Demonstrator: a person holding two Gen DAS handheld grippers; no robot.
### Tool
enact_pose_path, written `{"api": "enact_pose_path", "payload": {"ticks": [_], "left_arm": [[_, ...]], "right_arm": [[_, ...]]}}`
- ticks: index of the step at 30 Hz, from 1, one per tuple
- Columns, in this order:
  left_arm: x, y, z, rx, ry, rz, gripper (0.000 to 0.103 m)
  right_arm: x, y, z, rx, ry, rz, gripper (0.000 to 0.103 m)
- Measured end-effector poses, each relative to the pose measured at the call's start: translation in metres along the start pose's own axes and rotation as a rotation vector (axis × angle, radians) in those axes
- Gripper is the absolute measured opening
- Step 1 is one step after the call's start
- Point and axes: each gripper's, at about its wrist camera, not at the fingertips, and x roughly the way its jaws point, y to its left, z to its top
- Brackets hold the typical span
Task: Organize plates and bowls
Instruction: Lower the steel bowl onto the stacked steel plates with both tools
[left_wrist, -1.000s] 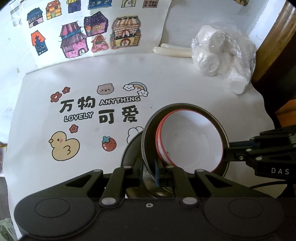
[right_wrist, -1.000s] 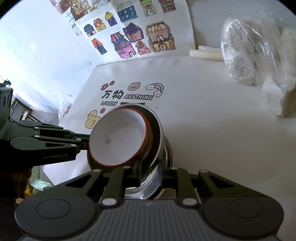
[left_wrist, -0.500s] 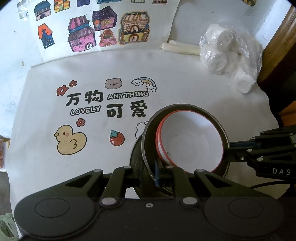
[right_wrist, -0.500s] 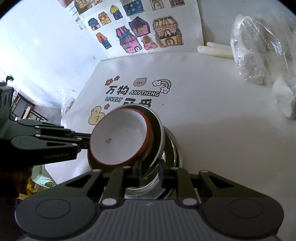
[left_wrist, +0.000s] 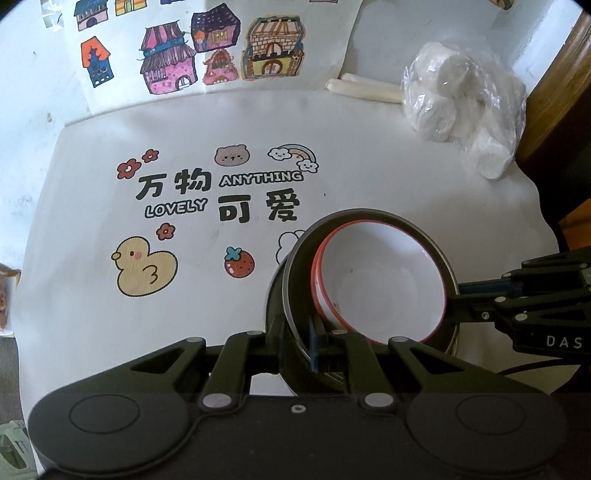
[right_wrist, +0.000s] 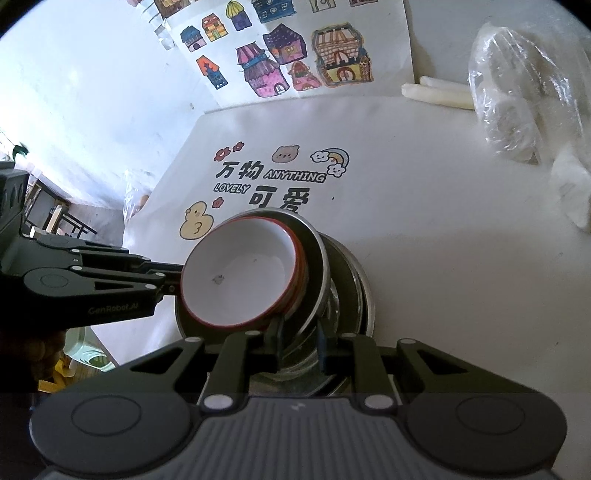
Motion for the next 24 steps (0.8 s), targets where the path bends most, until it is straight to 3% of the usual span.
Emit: {"api": "enact_pose_path", "payload": {"ticks": [24], "left_arm": [[0.006,-0.0029,0.0012,0.02,0.018,0.006,0.012]], "right_arm": [[0.0029,0.0005,-0.0027,0.003,0.014,-0.002,0.02]]}}
